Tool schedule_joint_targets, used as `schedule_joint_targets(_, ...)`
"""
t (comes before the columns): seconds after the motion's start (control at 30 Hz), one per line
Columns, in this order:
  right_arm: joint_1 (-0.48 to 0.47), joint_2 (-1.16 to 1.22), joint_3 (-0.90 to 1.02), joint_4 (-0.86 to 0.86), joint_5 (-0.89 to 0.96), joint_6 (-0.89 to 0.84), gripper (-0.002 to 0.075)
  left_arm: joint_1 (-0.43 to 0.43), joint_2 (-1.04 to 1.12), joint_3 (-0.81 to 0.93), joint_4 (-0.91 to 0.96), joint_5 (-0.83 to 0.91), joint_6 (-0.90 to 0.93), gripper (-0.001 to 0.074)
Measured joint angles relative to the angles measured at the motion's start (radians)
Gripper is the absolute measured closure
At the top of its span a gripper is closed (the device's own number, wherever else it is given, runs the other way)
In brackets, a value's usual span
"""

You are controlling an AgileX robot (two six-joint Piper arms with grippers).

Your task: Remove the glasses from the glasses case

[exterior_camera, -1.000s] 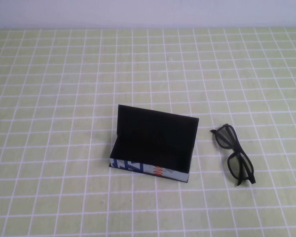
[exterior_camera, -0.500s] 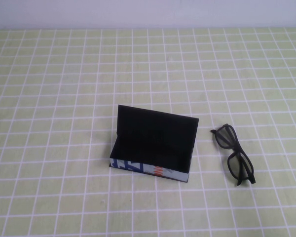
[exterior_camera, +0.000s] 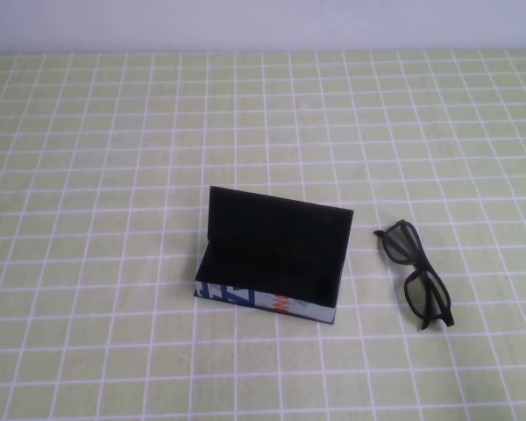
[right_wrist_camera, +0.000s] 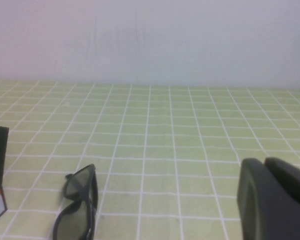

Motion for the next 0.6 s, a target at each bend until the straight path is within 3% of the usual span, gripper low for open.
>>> schedule_joint_targets(0.2, 0.000, 0.000, 0.000, 0.011, 0.028, 0.004, 0.0743, 0.000, 0.000, 0.000, 0.000, 0.000, 0.000, 0.0739)
schedule_joint_targets(0.43, 0.000, 0.000, 0.000, -0.231, 0.163, 0.275, 0.0743, 0.000, 0.000, 0.000, 0.000, 0.000, 0.000, 0.0739)
schedule_joint_targets(0.6, 0.000, 0.000, 0.000, -0.259, 0.210, 0.309, 0.0743, 0.000, 0.000, 0.000, 0.000, 0.000, 0.000, 0.0739)
